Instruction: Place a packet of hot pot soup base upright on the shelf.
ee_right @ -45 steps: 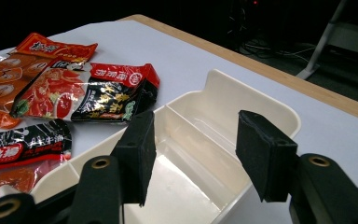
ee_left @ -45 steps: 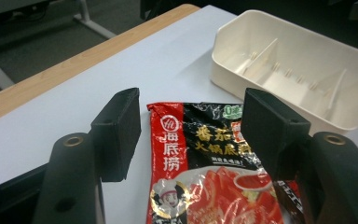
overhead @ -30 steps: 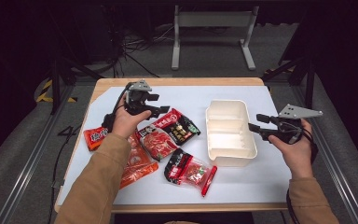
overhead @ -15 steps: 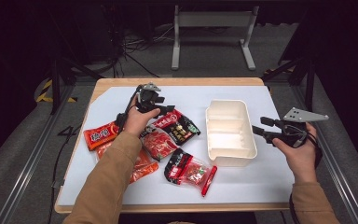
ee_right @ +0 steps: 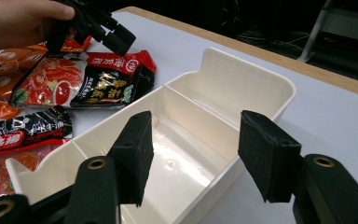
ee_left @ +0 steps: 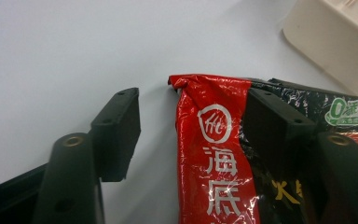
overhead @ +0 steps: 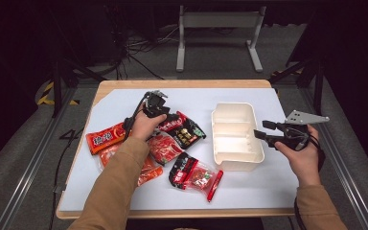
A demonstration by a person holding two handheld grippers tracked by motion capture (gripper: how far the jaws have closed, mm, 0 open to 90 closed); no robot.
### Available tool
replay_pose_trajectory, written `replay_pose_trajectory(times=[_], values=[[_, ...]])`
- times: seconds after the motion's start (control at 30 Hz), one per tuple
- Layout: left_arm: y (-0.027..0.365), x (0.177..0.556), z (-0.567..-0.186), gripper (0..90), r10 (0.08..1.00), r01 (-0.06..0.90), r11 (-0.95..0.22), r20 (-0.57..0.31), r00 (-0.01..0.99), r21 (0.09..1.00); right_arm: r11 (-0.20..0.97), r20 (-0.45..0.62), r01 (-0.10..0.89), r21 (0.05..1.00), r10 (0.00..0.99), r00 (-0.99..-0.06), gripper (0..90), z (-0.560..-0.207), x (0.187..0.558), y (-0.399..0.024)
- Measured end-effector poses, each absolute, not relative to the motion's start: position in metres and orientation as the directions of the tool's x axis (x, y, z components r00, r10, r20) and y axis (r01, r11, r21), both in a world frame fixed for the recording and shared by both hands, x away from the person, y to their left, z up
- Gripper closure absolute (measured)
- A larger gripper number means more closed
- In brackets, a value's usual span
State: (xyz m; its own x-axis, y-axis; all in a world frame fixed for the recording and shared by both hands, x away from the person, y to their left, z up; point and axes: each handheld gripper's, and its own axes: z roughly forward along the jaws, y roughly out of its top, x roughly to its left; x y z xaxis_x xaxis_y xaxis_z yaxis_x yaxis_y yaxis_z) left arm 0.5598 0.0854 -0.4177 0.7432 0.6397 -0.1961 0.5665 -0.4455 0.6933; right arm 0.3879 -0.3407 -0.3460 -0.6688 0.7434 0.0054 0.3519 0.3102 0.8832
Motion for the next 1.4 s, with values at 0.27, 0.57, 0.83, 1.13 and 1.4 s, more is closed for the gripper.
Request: replay_pose_trajectory(times=[0.27, 0.57, 0.83, 1.13, 1.4], values=[[0.073, 0.566, -0.422, 44.0, 0.641, 0.602, -0.519, -0.189, 0.744, 0.607, 0.313, 0.005, 0.351, 0.883, 0.741, -0.672, 45.5, -0.346, 0.389, -0.340], [0.065, 0.569, -0.429, 54.2, 0.616, 0.620, -0.538, -0.236, 0.752, 0.571, 0.308, 0.010, 0.355, 0.883, 0.744, -0.669, 45.5, -0.346, 0.388, -0.343], [0.071, 0.570, -0.427, 85.8, 0.624, 0.646, -0.510, -0.273, 0.732, 0.567, 0.302, 0.016, 0.357, 0.884, 0.744, -0.668, 45.6, -0.346, 0.388, -0.344], [0.071, 0.567, -0.423, 87.1, 0.624, 0.637, -0.516, -0.258, 0.737, 0.573, 0.301, 0.024, 0.366, 0.881, 0.743, -0.669, 48.6, -0.348, 0.389, -0.345], [0.081, 0.558, -0.401, 87.7, 0.621, 0.612, -0.494, -0.242, 0.745, 0.618, 0.269, 0.060, 0.381, 0.885, 0.744, -0.665, 56.5, -0.347, 0.389, -0.348]])
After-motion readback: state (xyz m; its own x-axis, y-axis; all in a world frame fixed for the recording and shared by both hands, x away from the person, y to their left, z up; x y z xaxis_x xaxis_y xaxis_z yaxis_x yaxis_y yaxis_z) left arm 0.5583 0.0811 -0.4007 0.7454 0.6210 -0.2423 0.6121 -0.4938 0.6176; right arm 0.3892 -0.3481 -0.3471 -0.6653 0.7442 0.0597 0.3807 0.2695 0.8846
